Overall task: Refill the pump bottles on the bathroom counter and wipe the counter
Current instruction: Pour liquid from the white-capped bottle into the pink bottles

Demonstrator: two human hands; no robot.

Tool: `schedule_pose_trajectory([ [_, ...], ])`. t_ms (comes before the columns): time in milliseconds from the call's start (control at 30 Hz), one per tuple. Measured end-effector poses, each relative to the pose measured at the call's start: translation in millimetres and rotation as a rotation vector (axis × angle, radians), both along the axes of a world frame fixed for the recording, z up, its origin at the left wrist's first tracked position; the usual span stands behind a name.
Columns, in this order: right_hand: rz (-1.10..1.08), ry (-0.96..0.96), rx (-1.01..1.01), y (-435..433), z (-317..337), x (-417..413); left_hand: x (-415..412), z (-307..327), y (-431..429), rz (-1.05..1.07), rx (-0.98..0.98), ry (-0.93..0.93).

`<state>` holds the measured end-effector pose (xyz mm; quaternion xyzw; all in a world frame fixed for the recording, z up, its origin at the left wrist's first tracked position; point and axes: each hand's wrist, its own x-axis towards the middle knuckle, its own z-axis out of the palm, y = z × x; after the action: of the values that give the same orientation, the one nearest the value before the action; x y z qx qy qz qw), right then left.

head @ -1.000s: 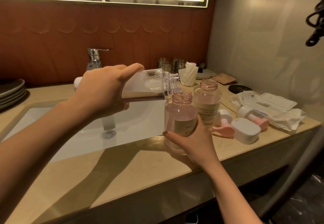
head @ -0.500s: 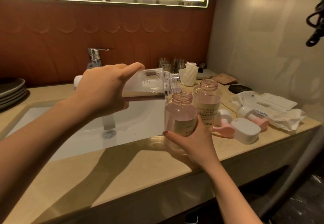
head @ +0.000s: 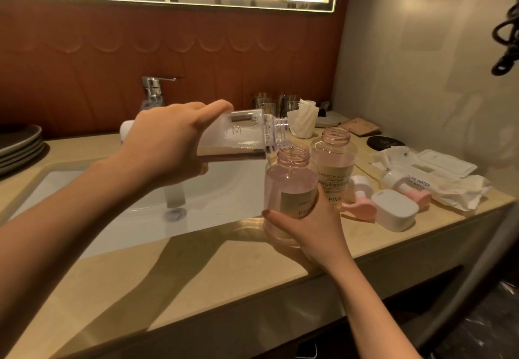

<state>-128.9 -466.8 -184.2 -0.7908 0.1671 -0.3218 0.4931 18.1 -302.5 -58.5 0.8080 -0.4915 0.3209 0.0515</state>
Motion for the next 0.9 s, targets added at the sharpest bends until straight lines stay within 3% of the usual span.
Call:
schedule_pose_trajectory([
  [900,0.002,0.000,0.000,-0.7,0.4,0.0,-3.7,2.0,-0.1,0.014,0.009,-0.032],
])
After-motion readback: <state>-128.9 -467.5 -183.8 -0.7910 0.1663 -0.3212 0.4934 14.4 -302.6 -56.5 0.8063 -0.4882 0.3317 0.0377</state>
